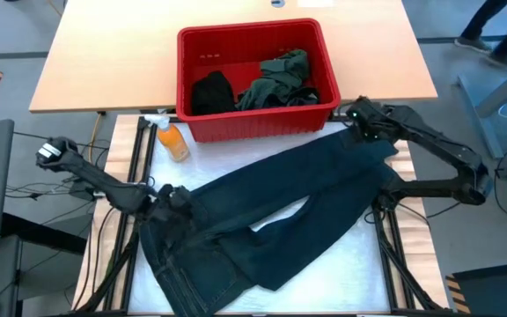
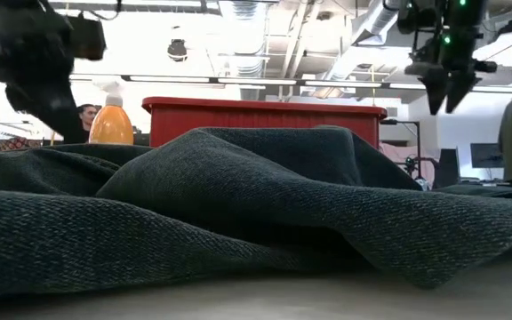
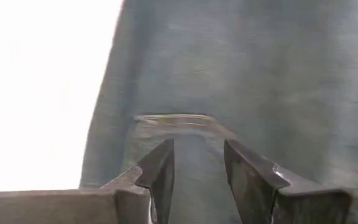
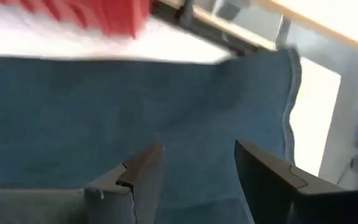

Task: Fold Laundry from Bin
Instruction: Fold the dark blue pants

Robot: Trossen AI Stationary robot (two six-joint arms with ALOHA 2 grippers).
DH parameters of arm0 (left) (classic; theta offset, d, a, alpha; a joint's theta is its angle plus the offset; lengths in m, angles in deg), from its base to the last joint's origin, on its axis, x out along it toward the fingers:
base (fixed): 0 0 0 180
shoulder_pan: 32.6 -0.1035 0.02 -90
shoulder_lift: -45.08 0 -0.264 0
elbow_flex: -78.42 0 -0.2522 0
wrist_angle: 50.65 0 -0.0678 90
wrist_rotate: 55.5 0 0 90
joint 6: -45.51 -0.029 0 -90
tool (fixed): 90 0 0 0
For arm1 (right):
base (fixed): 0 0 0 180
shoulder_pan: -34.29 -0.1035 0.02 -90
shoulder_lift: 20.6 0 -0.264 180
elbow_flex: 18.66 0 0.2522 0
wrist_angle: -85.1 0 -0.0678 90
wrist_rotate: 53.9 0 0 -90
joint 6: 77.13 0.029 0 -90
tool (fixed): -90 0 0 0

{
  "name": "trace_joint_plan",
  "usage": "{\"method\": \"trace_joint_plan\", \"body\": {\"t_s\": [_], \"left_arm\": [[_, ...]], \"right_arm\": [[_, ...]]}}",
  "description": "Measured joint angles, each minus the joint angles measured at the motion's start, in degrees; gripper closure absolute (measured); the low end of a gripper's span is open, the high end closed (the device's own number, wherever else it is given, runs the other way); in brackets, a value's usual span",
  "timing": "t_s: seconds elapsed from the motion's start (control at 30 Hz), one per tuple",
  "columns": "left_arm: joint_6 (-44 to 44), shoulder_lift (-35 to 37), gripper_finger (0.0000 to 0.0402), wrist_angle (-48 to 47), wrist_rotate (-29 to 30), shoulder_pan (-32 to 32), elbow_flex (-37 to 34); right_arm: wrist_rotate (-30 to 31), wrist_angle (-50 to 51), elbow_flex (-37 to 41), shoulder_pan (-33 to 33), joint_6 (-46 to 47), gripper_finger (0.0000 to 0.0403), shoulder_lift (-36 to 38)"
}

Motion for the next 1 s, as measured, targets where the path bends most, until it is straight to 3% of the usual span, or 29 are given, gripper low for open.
{"method": "trace_joint_plan", "body": {"t_s": [0.17,0.27,0.53,0.67,0.77,0.87,1.0], "left_arm": [[-2.47,-2.68,0.0273,-2.38,3.68,-5.45,-0.02],[-6.64,-3.58,0.0273,-2.00,2.80,-8.95,-0.02],[-19.56,-8.90,0.0273,2.55,-5.85,-19.15,-0.02],[-26.72,-14.28,0.0273,8.78,-15.33,-23.73,-0.02],[-29.00,-19.13,0.0273,11.56,-21.19,-25.39,0.08],[-29.15,-23.16,0.0275,13.61,-23.25,-25.24,0.51],[-29.27,-25.17,0.0322,17.13,-23.43,-22.68,0.64]], "right_arm": [[-1.35,-1.93,4.07,-1.11,0.16,0.0180,-0.20],[-3.02,-2.91,5.99,-1.62,0.17,0.0180,-0.18],[-3.25,-3.40,8.06,-1.40,1.63,0.0180,-0.17],[-3.23,-5.39,9.18,-0.15,10.26,0.0180,-0.13],[-3.19,-10.20,11.64,0.02,14.95,0.0180,-0.13],[-3.43,-17.83,15.59,-0.44,16.92,0.0180,-0.13],[-3.50,-32.09,22.52,-1.14,22.77,0.0180,-0.15]]}}
